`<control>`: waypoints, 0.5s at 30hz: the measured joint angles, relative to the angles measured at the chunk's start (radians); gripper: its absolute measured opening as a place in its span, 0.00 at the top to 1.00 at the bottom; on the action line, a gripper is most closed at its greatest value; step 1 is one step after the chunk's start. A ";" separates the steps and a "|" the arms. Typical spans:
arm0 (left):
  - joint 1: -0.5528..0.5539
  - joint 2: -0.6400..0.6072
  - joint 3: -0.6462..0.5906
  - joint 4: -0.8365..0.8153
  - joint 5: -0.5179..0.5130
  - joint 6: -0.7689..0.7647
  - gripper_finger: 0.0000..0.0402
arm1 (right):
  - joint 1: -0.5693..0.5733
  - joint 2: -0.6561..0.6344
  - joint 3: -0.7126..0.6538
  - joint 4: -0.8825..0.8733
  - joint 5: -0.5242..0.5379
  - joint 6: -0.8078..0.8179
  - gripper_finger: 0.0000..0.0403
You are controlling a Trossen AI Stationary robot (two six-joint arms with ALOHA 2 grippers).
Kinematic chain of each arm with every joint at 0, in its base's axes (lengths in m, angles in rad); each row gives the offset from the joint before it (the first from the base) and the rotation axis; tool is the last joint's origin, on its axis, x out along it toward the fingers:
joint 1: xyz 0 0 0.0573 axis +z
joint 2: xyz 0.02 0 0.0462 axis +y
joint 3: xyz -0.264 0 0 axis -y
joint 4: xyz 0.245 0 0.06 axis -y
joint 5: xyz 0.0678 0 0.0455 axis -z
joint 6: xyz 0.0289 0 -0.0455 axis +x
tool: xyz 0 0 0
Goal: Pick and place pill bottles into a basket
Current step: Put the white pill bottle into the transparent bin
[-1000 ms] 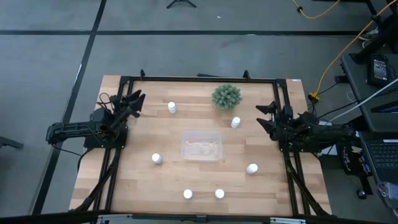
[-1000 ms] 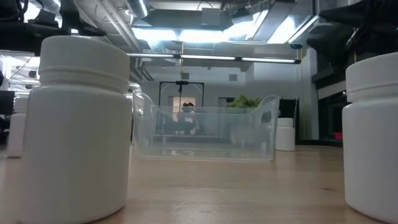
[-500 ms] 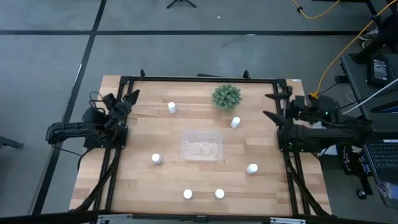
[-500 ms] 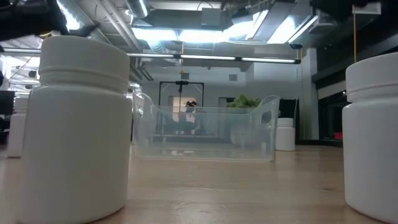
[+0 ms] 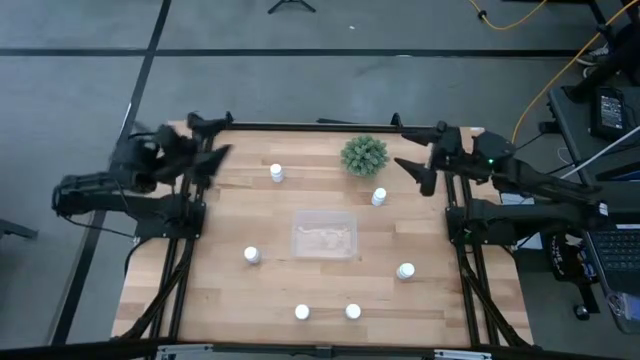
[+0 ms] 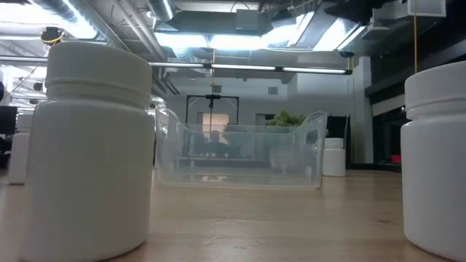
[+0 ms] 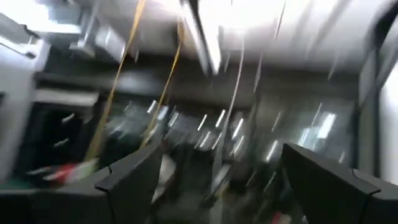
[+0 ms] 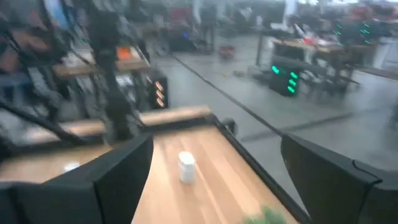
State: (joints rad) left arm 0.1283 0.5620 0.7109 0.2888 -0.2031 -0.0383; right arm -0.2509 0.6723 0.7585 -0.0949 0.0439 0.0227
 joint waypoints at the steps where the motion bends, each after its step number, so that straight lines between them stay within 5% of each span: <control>1: 0.006 0.049 0.061 -0.120 -0.025 0.049 0.19 | -0.007 0.004 0.000 0.015 -0.034 0.005 0.12; 5: 0.083 0.260 0.276 -0.547 -0.140 0.135 0.19 | -0.017 -0.002 0.000 0.003 -0.107 0.029 0.12; 9: 0.203 0.438 0.405 -0.780 -0.194 0.141 0.19 | -0.017 -0.008 0.000 -0.006 -0.129 0.053 0.12; 15: 0.355 0.615 0.438 -0.913 0.030 0.072 0.13 | -0.016 -0.020 0.000 -0.006 -0.173 0.051 0.12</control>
State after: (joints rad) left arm 0.4829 1.1767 1.1484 -0.6244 -0.1731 0.0335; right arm -0.2672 0.6525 0.7582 -0.1013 -0.1290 0.0741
